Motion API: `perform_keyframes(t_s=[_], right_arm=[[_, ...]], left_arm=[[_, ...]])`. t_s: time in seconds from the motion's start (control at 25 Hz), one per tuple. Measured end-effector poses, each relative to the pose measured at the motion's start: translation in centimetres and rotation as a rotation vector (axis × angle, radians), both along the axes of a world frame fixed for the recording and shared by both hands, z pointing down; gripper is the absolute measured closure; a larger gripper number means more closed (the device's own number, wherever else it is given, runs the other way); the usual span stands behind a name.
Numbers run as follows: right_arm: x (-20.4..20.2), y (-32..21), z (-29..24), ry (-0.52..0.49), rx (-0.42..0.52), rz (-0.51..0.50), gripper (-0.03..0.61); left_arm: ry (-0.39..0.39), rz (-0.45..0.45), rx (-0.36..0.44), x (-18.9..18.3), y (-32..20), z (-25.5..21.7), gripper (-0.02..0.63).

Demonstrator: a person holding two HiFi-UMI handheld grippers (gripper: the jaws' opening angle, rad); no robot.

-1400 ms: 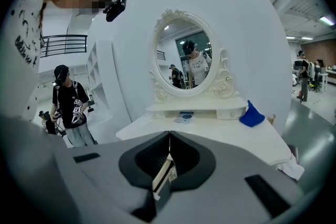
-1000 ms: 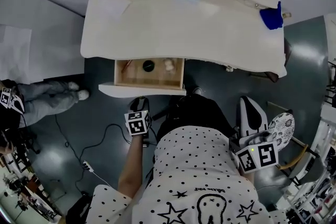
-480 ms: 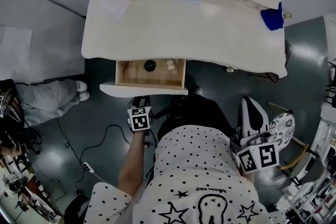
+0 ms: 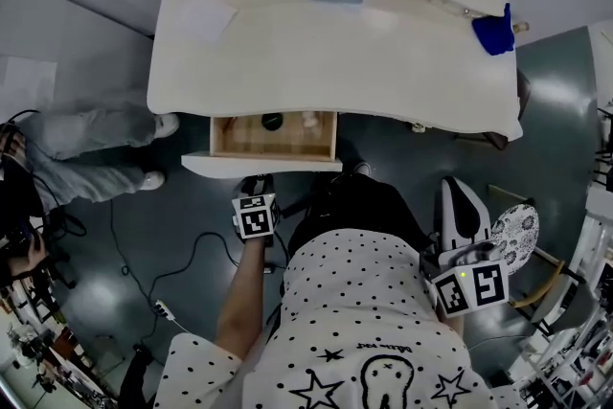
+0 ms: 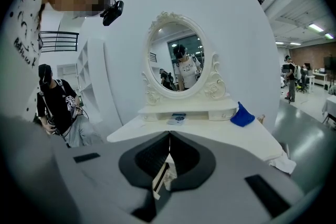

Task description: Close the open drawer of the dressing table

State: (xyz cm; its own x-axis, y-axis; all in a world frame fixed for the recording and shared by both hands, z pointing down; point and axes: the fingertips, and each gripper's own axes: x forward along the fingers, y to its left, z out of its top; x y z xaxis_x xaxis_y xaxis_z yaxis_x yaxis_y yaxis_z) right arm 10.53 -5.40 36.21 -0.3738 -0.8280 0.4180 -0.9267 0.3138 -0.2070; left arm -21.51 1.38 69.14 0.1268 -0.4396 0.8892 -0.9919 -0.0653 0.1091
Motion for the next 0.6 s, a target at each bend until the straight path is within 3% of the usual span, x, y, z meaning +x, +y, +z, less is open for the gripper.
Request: perform_keyframes(t_s=[0.6], right_arm=[[0.9, -0.1, -0.4, 0.009, 0.017, 0.033, 0.569]], left_arm=[[0.003, 0.002, 0.026, 0.2, -2.4, 0.0, 0.482]])
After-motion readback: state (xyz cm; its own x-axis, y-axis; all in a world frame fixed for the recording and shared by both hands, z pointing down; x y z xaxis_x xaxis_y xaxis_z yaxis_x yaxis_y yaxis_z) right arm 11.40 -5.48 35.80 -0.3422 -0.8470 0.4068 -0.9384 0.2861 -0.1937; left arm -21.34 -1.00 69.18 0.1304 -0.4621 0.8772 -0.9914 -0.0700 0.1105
